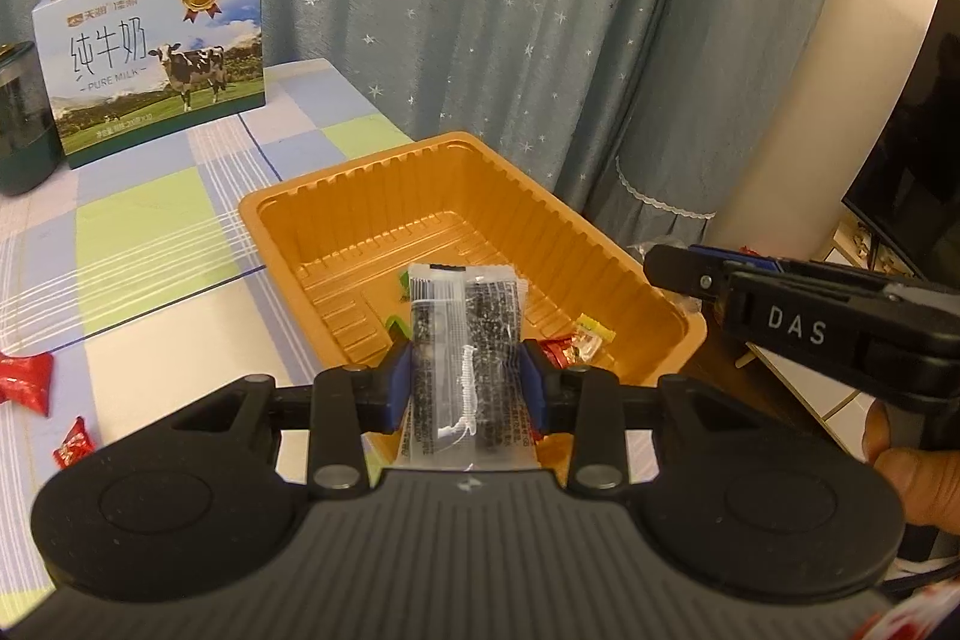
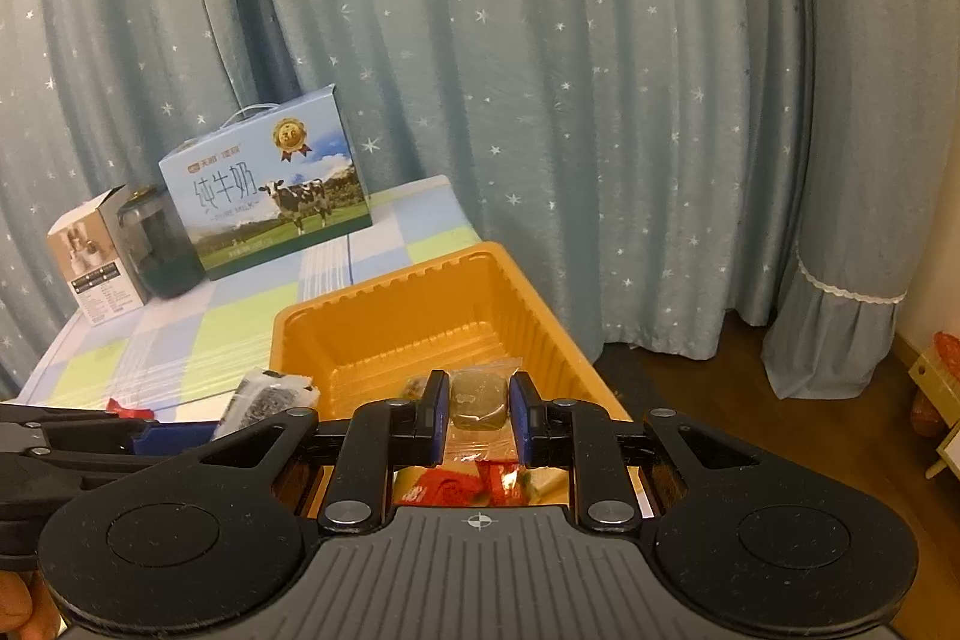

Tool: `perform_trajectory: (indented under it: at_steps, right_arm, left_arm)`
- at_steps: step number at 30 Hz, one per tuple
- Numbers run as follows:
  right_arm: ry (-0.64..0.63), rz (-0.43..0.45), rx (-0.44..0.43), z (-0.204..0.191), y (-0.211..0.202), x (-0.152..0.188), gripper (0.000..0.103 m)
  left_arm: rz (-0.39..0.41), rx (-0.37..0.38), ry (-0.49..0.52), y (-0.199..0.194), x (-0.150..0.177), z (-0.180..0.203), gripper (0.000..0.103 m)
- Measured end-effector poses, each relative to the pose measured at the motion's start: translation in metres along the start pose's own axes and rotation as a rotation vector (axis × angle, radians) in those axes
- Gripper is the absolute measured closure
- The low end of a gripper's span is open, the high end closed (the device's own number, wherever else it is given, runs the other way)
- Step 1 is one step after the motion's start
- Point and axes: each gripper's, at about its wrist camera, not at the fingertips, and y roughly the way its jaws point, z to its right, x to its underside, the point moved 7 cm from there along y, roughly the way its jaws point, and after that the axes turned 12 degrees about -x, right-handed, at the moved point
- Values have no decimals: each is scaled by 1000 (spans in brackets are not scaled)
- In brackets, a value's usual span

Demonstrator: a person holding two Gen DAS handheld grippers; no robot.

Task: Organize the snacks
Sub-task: 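Carry both snacks over the orange tray and open both tools to drop them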

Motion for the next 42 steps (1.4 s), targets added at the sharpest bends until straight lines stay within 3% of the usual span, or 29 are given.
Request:
perform_trajectory:
  at_steps: [16,37,42]
  right_arm:
    - [43,2,11,16,19,-3,81]
    - [32,-9,-32,-3,22,-5,81]
    - [81,-7,-73,-1,27,-7,80]
  left_arm:
    - [-1,20,-11,34,-14,1,66]
    - [12,-42,-68,5,1,-37,62]
    - [11,-47,-84,1,4,-44,61]
